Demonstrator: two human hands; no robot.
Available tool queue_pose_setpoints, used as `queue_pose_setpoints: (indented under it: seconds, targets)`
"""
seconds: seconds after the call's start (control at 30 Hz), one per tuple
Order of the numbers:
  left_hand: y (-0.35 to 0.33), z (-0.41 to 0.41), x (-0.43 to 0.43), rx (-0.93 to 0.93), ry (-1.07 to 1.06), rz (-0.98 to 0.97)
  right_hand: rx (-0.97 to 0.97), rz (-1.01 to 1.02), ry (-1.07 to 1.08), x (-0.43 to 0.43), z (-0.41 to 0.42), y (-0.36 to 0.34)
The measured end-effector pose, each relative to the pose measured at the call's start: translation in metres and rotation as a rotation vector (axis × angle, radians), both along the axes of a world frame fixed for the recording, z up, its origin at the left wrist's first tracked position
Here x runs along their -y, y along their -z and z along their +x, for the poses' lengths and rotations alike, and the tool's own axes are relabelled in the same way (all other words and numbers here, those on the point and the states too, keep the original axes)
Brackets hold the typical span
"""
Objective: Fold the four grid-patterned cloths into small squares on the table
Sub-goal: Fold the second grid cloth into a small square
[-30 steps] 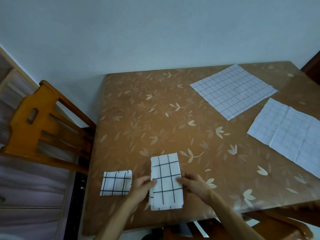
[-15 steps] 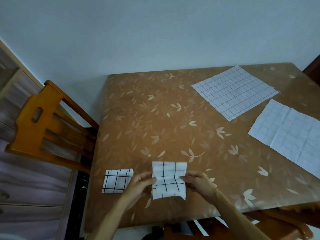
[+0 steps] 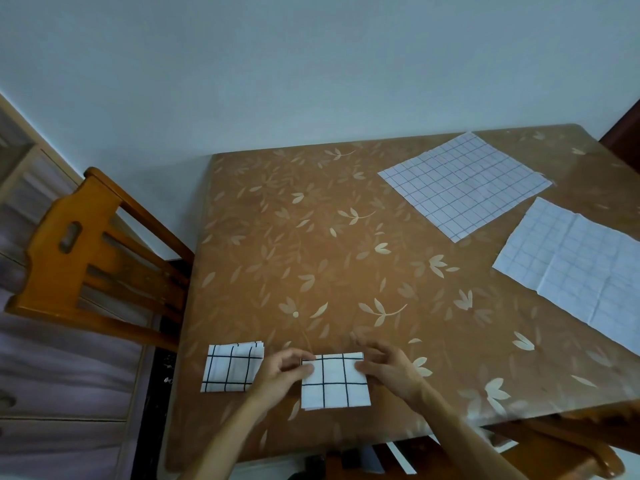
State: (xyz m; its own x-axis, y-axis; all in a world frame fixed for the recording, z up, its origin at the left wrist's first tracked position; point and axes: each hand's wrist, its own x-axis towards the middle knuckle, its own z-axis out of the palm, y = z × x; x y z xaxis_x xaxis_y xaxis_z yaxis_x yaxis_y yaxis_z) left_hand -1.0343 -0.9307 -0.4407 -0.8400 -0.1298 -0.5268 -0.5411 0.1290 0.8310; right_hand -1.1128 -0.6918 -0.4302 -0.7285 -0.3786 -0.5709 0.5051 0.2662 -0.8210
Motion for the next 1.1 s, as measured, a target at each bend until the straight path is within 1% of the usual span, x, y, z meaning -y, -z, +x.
queue_pose_setpoints:
  seconds: [0.1,0.17,0.27,0.37,0.5,0.6,0.63,0.67,0.77,0.8,0.87,0.9,0.97,1.03,1.1]
  targets:
    - [0.007,0.001,-0.004,-0.084,0.018,-0.112,-0.112,0.133,-0.085,0.005,0.0,0.013]
    - [0.008,0.0,-0.007,-0.098,0.018,-0.165,-0.165,0.186,-0.109,0.01,-0.001,0.02]
    - [0.014,-0.003,-0.005,-0.033,0.018,-0.212,-0.218,0.242,-0.112,0.016,-0.005,0.027]
    - [0.019,-0.006,0.001,0.029,0.044,-0.217,-0.21,0.276,-0.12,0.018,-0.009,0.034]
    - [0.022,-0.012,0.008,0.053,0.059,-0.197,-0.245,0.325,-0.165,0.02,-0.014,0.038]
    - [0.023,-0.018,0.008,0.042,0.095,-0.267,-0.294,0.381,-0.199,0.023,-0.016,0.037]
    - [0.022,-0.019,0.007,0.017,0.117,-0.331,-0.313,0.4,-0.208,0.024,-0.016,0.039]
    - [0.022,-0.02,0.004,-0.032,0.148,-0.437,-0.327,0.418,-0.212,0.025,-0.016,0.041]
    - [0.028,-0.015,-0.007,-0.304,0.26,-0.864,-0.356,0.478,-0.184,0.032,-0.016,0.047]
    - [0.031,-0.013,-0.012,-0.386,0.317,-0.93,-0.361,0.487,-0.157,0.034,-0.015,0.048]
    - [0.043,-0.008,-0.024,-0.504,0.476,-0.967,-0.393,0.497,-0.123,0.037,-0.014,0.048]
    - [0.051,-0.006,-0.028,-0.525,0.555,-0.976,-0.425,0.508,-0.12,0.038,-0.013,0.049]
    - [0.063,-0.003,-0.031,-0.449,0.667,-1.016,-0.515,0.54,-0.118,0.039,-0.01,0.053]
    - [0.072,-0.001,-0.03,-0.36,0.702,-1.052,-0.755,0.645,-0.14,0.039,-0.005,0.059]
    - [0.076,0.001,-0.029,-0.338,0.708,-1.079,-0.962,0.708,-0.273,0.04,0.002,0.065]
